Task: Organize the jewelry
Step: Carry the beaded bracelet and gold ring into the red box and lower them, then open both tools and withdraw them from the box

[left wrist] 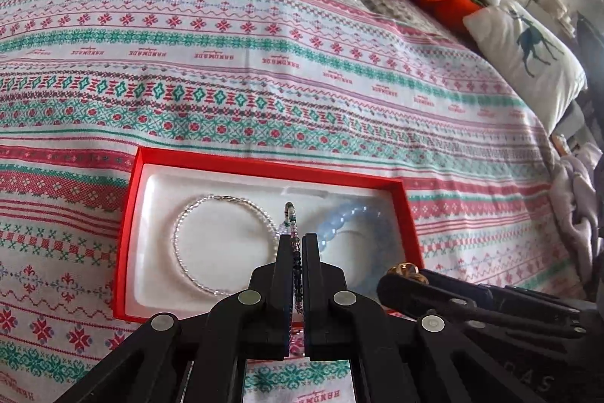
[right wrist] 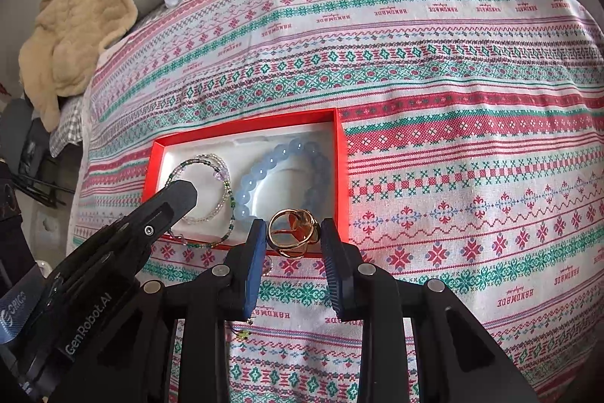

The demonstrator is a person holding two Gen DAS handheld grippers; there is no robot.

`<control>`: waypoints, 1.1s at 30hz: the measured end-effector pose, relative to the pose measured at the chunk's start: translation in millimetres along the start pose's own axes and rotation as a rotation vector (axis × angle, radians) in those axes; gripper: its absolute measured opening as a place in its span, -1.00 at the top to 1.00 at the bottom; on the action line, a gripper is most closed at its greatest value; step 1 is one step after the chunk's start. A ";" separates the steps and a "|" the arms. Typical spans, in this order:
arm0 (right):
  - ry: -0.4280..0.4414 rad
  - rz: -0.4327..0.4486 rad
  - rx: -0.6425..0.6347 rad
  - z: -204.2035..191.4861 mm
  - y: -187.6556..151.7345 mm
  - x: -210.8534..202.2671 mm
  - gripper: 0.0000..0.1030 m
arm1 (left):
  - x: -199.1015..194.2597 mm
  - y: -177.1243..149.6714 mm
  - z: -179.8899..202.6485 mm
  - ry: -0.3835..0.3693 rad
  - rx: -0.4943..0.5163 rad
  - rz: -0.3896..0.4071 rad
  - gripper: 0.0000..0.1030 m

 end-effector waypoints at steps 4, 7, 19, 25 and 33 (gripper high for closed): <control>-0.003 0.005 -0.013 -1.5 3.9 4.0 0.39 | 4.2 0.1 -12.7 0.048 -0.007 -0.004 1.00; 0.002 0.008 -0.021 -3.0 5.8 7.6 0.39 | 6.7 -0.7 -20.9 0.092 0.003 -0.002 1.00; 0.028 0.018 -0.047 -7.8 10.1 11.2 0.39 | 9.6 -2.3 -34.1 0.199 0.064 0.003 0.87; 0.044 0.014 -0.059 -10.4 8.7 1.7 0.30 | 5.0 -7.0 -28.4 0.225 0.110 -0.009 0.47; 0.051 0.029 -0.084 -11.7 2.8 -20.5 0.06 | -17.1 -13.7 -21.6 0.224 0.145 0.002 0.01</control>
Point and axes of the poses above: each gripper's, at about its wrist camera, not at the fingertips, and x roughly the way its jaws point, z to its right, y to its top, the point moved 7 cm from there along x, roughly the way its jaws point, and after that the axes turned 1 degree about x, right-handed, at the moved point
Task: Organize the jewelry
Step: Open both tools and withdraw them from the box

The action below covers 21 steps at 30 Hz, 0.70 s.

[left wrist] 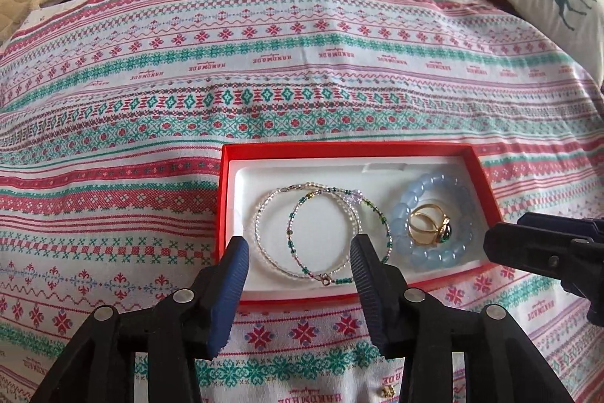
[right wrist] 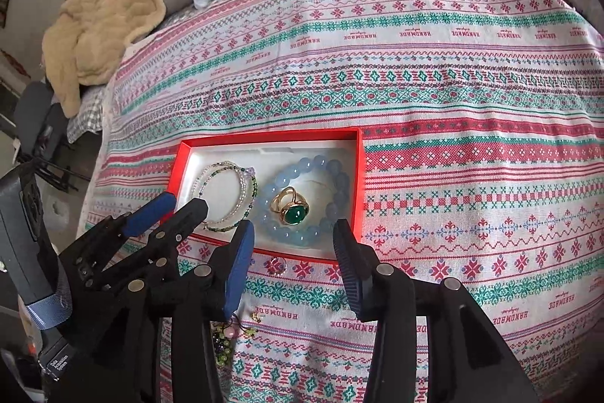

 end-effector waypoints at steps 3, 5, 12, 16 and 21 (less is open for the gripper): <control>-0.002 -0.003 -0.001 1.0 -4.5 -6.8 0.04 | -7.4 -5.7 -0.6 0.005 0.009 -0.008 -0.12; -0.006 -0.006 -0.004 1.5 -8.3 -10.9 0.03 | -11.5 -10.8 -0.8 0.004 0.014 -0.020 -0.23; -0.024 -0.016 -0.024 4.5 -23.7 -23.3 -0.17 | -25.8 -31.0 -5.2 0.014 0.030 -0.057 -0.60; -0.042 -0.020 -0.044 5.3 -34.4 -29.0 -0.22 | -27.8 -46.6 -10.8 0.010 0.010 -0.107 -0.68; -0.070 -0.046 -0.084 3.9 -51.5 -28.7 -0.27 | -28.2 -65.1 -14.9 0.005 0.008 -0.157 -0.69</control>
Point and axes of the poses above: each gripper's, at about its wrist camera, not at the fingertips, and x roughly the way its jaws point, z to its right, y to its top, the point moved 7 cm from there along x, roughly the way its jaws point, and after that the axes turned 1 degree about x, right-handed, at the moved point
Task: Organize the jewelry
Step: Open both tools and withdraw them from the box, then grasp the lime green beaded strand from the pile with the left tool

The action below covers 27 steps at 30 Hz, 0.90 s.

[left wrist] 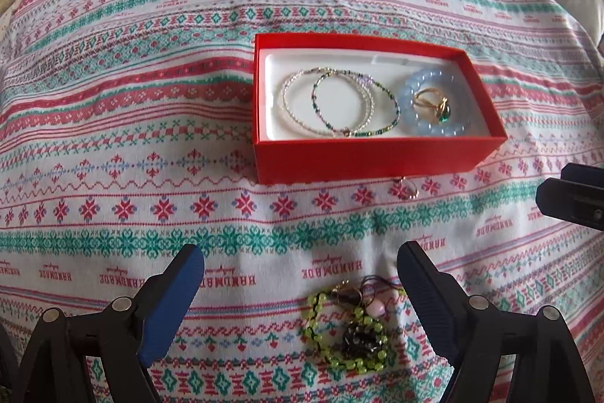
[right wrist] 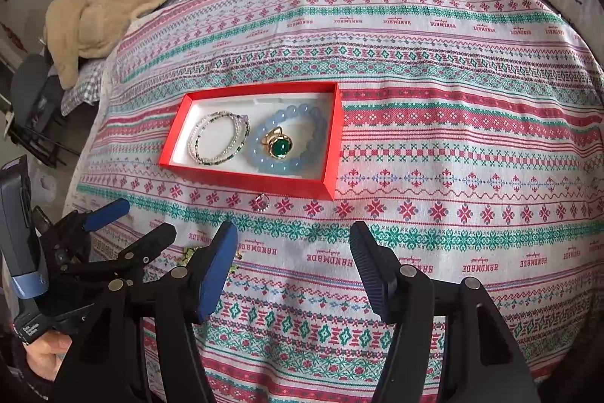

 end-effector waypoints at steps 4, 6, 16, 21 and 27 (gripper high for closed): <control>-0.016 -0.031 -0.030 -2.4 -14.4 4.7 -0.27 | 0.7 -12.3 -2.1 0.017 0.030 -0.021 -0.69; -0.030 -0.044 -0.047 -2.8 -21.3 7.2 -0.27 | 2.0 -18.4 -3.8 0.026 0.044 -0.036 -0.69; -0.076 -0.117 -0.103 -3.5 -53.9 21.8 -0.28 | 8.4 -42.0 -17.0 0.019 0.049 -0.092 -0.69; -0.090 -0.145 -0.130 -7.4 -64.1 28.6 -0.27 | 12.4 -45.6 -21.5 -0.019 0.009 -0.098 -0.59; -0.096 -0.157 -0.134 -9.2 -64.5 33.5 -0.27 | 19.0 -46.8 -14.0 -0.126 -0.046 -0.138 0.23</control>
Point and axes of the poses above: each gripper's, at about its wrist camera, not at the fingertips, and x roughly the way its jaws point, z to its right, y to its top, the point moved 7 cm from there along x, roughly the way its jaws point, and after that the axes turned 1 degree about x, right-handed, at the moved point
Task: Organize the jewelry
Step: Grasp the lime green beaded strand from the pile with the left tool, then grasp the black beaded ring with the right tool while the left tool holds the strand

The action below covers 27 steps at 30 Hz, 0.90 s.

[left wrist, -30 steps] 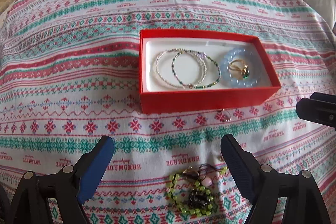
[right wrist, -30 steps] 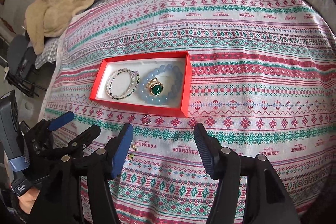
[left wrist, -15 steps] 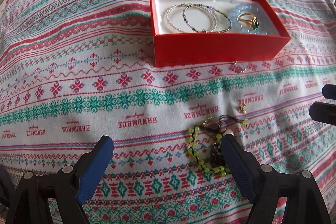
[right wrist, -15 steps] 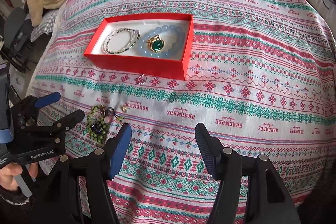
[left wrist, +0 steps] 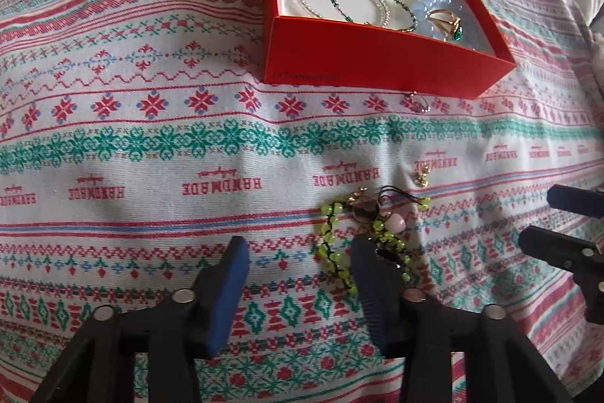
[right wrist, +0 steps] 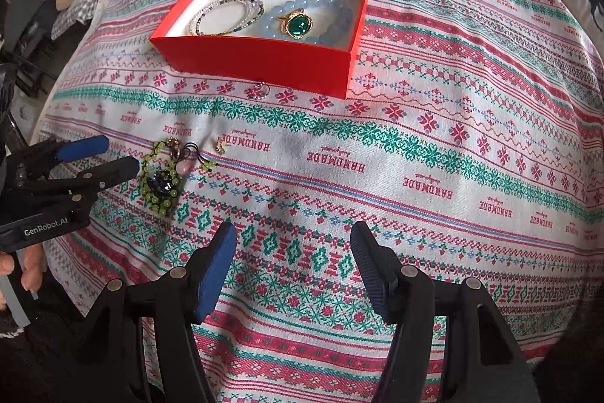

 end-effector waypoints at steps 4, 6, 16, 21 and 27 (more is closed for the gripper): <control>0.001 -0.003 0.006 -2.7 1.1 2.7 -0.28 | 7.1 1.6 8.8 -0.016 0.006 -0.011 0.46; 0.007 -0.008 0.010 -4.0 1.1 4.3 -0.27 | 12.8 3.0 12.0 -0.008 0.012 -0.020 0.48; 0.005 -0.015 0.018 -3.6 2.6 7.6 -0.27 | 21.7 10.5 17.9 0.043 0.025 -0.006 0.98; 0.008 -0.004 0.027 -1.9 4.9 4.2 -0.28 | -2.6 14.9 27.6 0.006 0.052 0.057 0.98; 0.013 0.004 0.026 -4.5 6.8 1.7 -0.28 | -36.8 20.0 40.3 -0.056 0.089 0.143 0.98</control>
Point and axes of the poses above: each gripper's, at about its wrist camera, not at the fingertips, and x roughly the way its jaws point, z to its right, y to its top, the point moved 7 cm from there along x, roughly the way its jaws point, and after that the axes turned 1 degree about x, right-handed, at the moved point
